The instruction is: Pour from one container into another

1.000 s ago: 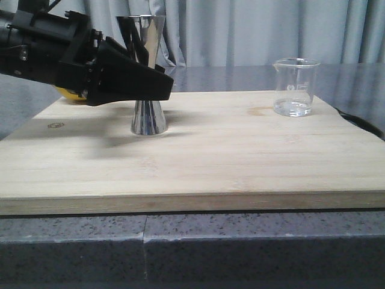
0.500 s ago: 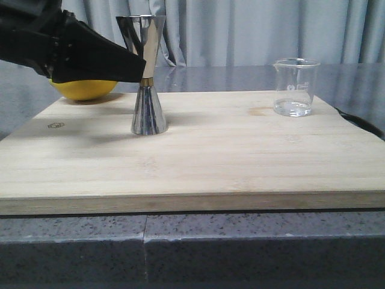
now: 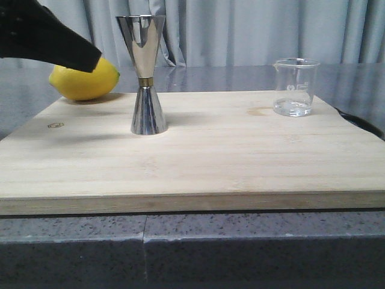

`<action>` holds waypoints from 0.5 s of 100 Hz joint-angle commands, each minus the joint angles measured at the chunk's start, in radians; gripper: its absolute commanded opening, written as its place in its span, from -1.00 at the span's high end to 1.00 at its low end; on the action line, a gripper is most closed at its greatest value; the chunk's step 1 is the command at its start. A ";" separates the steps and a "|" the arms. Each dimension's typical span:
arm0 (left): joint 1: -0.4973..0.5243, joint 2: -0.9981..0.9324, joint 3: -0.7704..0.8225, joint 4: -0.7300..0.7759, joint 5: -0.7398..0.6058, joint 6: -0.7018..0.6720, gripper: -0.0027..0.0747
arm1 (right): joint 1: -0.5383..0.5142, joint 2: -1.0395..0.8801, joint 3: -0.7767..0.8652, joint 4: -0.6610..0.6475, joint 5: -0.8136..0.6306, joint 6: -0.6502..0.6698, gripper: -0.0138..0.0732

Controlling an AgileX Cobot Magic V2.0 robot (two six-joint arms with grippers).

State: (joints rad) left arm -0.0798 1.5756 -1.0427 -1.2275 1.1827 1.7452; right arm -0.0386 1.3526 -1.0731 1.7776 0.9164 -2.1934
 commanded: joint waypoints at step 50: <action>0.280 -0.208 -0.228 -0.095 -0.457 -0.492 -0.39 | -0.005 -0.131 -0.066 0.062 -0.944 0.237 -0.59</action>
State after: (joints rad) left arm 0.1791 1.4292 -1.2085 -1.3043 0.8642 1.3946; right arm -0.0386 1.2810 -1.0870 1.7975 0.1537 -1.9719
